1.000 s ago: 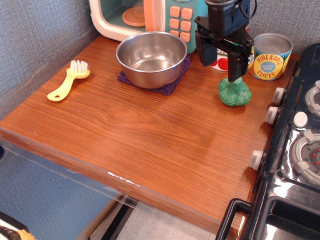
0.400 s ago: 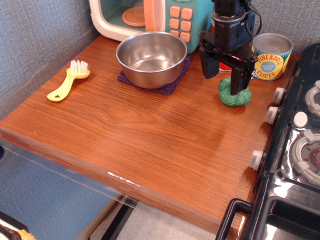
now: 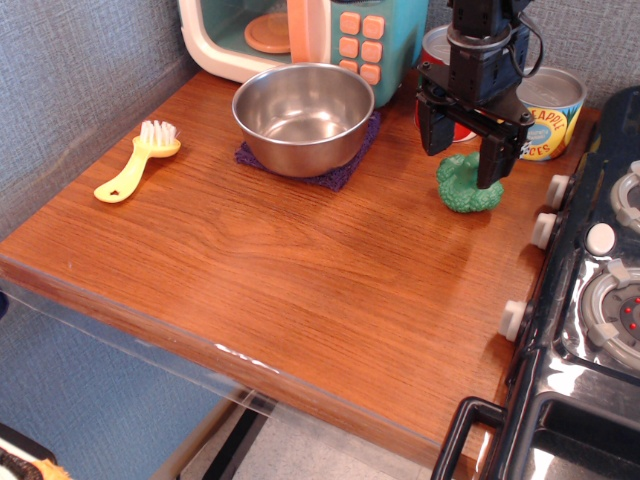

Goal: Put the green pepper in front of the yellow brush, near the edge of the table.

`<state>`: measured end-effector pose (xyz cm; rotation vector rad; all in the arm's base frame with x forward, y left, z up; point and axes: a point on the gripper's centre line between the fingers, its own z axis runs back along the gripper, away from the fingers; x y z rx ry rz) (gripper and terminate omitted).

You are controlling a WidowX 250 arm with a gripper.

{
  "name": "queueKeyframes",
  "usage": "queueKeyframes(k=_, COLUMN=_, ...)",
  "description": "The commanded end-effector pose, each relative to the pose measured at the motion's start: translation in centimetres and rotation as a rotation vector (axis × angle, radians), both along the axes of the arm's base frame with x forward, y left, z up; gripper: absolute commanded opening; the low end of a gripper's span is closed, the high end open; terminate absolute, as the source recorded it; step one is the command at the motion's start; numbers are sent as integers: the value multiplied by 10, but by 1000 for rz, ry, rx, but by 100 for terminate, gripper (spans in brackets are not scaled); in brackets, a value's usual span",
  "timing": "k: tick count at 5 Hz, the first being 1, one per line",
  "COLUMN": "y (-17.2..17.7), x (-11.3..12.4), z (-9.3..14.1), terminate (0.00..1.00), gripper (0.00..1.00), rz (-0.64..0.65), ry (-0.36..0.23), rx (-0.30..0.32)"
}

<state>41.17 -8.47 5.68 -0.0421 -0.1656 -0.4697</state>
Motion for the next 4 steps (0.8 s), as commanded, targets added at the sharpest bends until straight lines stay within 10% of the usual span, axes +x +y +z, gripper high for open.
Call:
queueKeyframes(k=1, y=-7, x=10, z=14, terminate=0, gripper=100, rz=-10, ry=-42, rx=6)
queueKeyframes(k=2, y=-7, x=7, z=11, terminate=0, gripper=0, rz=-8, ry=-28, rx=18)
queueKeyframes(k=4, y=-6, x=4, z=20, terminate=0, gripper=0, rz=-17, ry=-33, rx=-17)
